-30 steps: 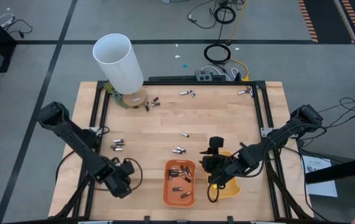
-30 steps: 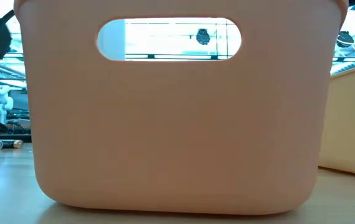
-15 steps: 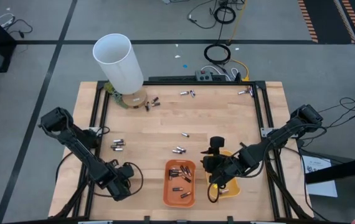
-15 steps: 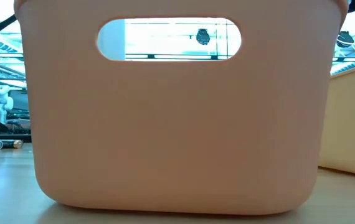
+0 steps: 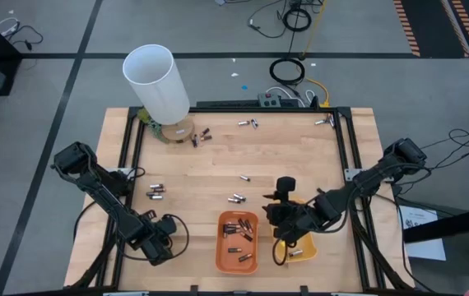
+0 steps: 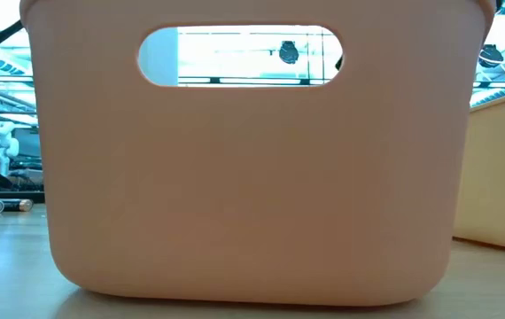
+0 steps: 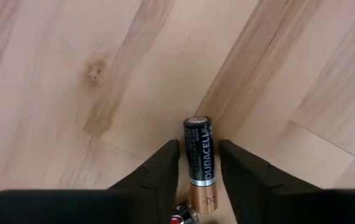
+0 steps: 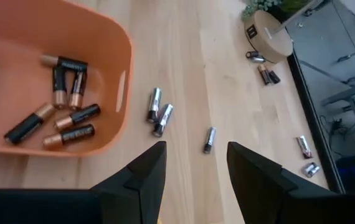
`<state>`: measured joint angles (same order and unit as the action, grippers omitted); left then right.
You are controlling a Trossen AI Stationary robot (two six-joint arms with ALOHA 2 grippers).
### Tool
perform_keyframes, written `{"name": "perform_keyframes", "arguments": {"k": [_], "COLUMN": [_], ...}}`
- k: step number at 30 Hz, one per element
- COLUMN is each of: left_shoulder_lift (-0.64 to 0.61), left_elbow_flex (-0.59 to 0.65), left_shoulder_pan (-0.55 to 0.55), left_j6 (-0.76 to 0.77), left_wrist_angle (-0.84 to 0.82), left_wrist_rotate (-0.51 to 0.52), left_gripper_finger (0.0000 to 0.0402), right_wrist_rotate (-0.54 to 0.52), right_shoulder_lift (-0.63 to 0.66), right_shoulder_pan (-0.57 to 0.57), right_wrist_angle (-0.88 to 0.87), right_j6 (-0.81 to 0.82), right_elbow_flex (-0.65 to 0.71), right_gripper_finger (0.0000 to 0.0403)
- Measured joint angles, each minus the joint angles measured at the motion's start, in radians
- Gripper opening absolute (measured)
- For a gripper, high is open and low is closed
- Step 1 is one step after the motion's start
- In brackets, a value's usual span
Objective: Sort batteries
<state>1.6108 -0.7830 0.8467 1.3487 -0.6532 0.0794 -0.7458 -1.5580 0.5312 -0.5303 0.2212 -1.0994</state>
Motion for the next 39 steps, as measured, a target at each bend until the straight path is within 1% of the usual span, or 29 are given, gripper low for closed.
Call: {"name": "perform_keyframes", "arguments": {"k": [2,4,6,8,10,12,14,16,18,23,28,31,34,37,39], "left_shoulder_lift": [0.001,0.001,0.001,0.001,0.001,0.003,0.004,0.008,0.003,-0.022,-0.067,-0.102,-0.122,-0.123,-0.110], "left_elbow_flex": [0.000,0.000,0.000,0.000,-0.002,-0.010,-0.027,-0.050,-0.074,-0.150,-0.240,-0.278,-0.283,-0.283,-0.284], "left_shoulder_pan": [0.000,0.000,0.001,0.001,0.001,-0.001,-0.008,-0.026,-0.052,-0.115,-0.176,-0.202,-0.231,-0.256,-0.278], "left_j6": [-0.003,-0.021,-0.024,-0.024,-0.027,-0.047,-0.075,-0.107,-0.144,-0.256,-0.400,-0.514,-0.668,-0.826,-0.914], "left_wrist_angle": [-0.004,-0.005,-0.007,-0.007,-0.007,-0.013,-0.027,-0.054,-0.095,-0.136,-0.131,-0.051,0.130,0.314,0.436], "left_wrist_rotate": [0.016,0.025,0.027,0.029,0.034,0.044,0.058,0.077,0.118,0.146,0.272,0.353,0.402,0.400,0.380], "left_gripper_finger": [0.0093,0.0069,0.0050,0.0050,0.0050,0.0050,0.0050,0.0050,0.0049,0.0049,0.0049,0.0049,0.0049,0.0049,0.0049], "right_wrist_rotate": [0.035,0.088,0.212,0.346,0.451,0.504,0.512,0.508,0.510,0.511,0.511,0.511,0.510,0.510,0.511], "right_shoulder_lift": [0.001,0.019,0.059,0.112,0.168,0.226,0.278,0.312,0.325,0.319,0.308,0.300,0.300,0.300,0.300], "right_shoulder_pan": [-0.016,-0.041,-0.086,-0.134,-0.174,-0.205,-0.231,-0.251,-0.264,-0.271,-0.272,-0.275,-0.276,-0.277,-0.277], "right_wrist_angle": [0.055,0.176,0.331,0.469,0.574,0.644,0.695,0.709,0.728,0.717,0.712,0.711,0.710,0.710,0.711], "right_j6": [-0.030,-0.096,-0.152,-0.181,-0.187,-0.187,-0.194,-0.205,-0.205,-0.205,-0.218,-0.225,-0.226,-0.226,-0.226], "right_elbow_flex": [0.020,0.072,0.128,0.190,0.253,0.311,0.358,0.392,0.409,0.415,0.415,0.415,0.415,0.415,0.415], "right_gripper_finger": [0.0160,0.0160,0.0160,0.0160,0.0160,0.0160,0.0160,0.0160,0.0160,0.0160,0.0160,0.0160,0.0160,0.0160,0.0160]}}
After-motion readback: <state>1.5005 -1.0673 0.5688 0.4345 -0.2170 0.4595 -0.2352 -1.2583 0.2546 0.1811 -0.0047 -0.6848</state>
